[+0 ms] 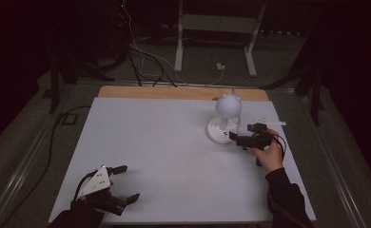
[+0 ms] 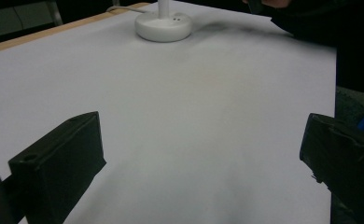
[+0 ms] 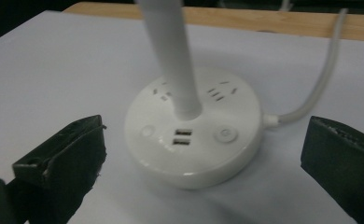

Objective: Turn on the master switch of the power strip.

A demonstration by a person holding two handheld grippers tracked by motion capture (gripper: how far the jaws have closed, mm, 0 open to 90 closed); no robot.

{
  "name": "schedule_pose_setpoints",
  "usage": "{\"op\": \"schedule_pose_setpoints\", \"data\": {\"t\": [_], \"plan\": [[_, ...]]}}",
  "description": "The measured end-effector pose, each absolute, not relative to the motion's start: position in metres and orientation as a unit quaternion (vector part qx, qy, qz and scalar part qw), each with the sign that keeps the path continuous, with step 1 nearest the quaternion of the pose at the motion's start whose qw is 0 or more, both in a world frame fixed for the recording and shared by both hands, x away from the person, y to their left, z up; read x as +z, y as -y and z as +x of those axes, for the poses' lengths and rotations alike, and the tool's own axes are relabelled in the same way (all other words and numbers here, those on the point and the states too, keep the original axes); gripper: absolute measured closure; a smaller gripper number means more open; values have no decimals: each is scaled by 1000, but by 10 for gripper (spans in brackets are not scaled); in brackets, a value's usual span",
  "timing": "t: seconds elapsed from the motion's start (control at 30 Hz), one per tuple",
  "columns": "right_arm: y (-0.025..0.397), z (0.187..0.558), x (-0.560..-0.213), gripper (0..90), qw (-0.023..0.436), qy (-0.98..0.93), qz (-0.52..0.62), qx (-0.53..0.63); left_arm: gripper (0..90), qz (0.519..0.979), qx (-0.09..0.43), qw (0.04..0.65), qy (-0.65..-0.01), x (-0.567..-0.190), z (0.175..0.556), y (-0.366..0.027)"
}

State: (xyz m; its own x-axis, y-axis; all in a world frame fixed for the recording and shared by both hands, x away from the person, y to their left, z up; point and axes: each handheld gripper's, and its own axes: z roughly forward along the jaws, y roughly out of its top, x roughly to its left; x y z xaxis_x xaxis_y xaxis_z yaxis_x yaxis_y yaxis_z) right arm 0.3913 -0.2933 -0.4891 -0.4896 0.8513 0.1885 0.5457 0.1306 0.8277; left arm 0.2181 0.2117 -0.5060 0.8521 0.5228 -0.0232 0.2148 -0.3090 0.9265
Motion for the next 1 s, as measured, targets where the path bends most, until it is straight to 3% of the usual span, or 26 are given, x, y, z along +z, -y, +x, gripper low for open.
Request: {"op": "schedule_pose_setpoints", "data": {"t": [0.27,0.33,0.4,0.43,0.67,0.7,1.0], "plan": [[295,395,-492,0,161,-717,509,448,2,795,143,542,-232,-506,218,-212],[296,396,-494,61,153,-715,521,441,2,795,142,541,-233,-506,218,-211],[297,397,-494,65,150,-712,525,441,2,796,143,540,-233,-506,218,-211],[298,397,-495,128,148,-709,532,439,2,796,144,541,-232,-506,218,-212],[302,397,-496,249,152,-700,552,428,2,795,143,542,-233,-506,218,-211],[303,396,-496,334,151,-694,557,431,2,795,142,541,-234,-506,218,-211],[304,396,-496,509,170,-699,554,418,2,795,141,541,-234,-506,218,-211]]}}
